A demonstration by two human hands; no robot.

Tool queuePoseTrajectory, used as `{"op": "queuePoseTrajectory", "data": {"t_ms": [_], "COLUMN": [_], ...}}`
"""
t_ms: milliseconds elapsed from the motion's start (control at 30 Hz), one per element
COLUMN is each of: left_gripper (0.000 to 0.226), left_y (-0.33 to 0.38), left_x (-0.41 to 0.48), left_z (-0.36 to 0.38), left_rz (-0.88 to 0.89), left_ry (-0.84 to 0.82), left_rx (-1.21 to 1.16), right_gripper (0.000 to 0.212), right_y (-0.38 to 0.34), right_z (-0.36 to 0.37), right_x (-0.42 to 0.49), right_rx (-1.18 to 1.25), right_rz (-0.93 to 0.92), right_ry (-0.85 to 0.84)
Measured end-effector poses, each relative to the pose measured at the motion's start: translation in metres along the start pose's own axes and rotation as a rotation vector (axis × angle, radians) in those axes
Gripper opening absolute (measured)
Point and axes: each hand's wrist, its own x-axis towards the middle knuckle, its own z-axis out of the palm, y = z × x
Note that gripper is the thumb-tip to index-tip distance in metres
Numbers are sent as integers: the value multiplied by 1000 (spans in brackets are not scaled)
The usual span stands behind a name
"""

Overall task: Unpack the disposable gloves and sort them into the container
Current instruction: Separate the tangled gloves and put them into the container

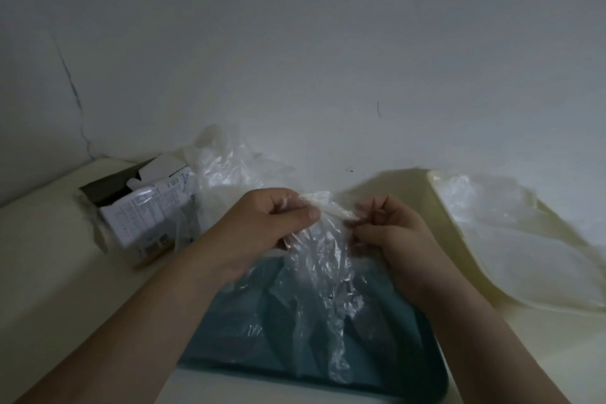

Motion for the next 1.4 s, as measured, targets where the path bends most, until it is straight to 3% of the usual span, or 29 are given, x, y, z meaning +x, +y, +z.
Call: {"op": "queuePoseTrajectory", "data": {"t_ms": [67,200,300,433,567,667,733,867,967,1100,1400], "left_gripper": [16,11,12,7,6,6,7,10,16,15,11], "left_y": [3,-1,-5,-3,-1,-7,-19,-49,-57,-49,-8], "left_x": [0,-4,-4,-3,1,7,14,22,14,12,6], "left_z": [1,13,17,13,0,-12,-13,10,18,12,-3], "left_rz": [-26,-1,17,-9,-8,67,147,107,145,182,331], "left_ry": [-23,-42,-72,-13,62,227,284,16,-5,61,171], "left_rx": [-45,-15,12,-62,-36,60,268,847,928,874,713], "right_gripper": [28,40,23,42,31,31,34,23,31,21,12], "right_y": [-2,1,5,4,-1,-8,-15,-26,-28,-23,-32], "right_z": [-3,-1,7,5,6,5,2,-1,0,-4,-5], "right_x": [-1,-5,-4,-3,-5,-8,-12,-21,-24,-20,-19], "right_rx": [43,37,-32,-213,-306,-394,-488,-717,-943,-1092,-993], "right_rz": [64,134,68,-96,-192,-219,-229,-130,-50,-62,-298], "right_ry": [-63,-226,-57,91,206,227,133,-369,-585,-498,-239]}}
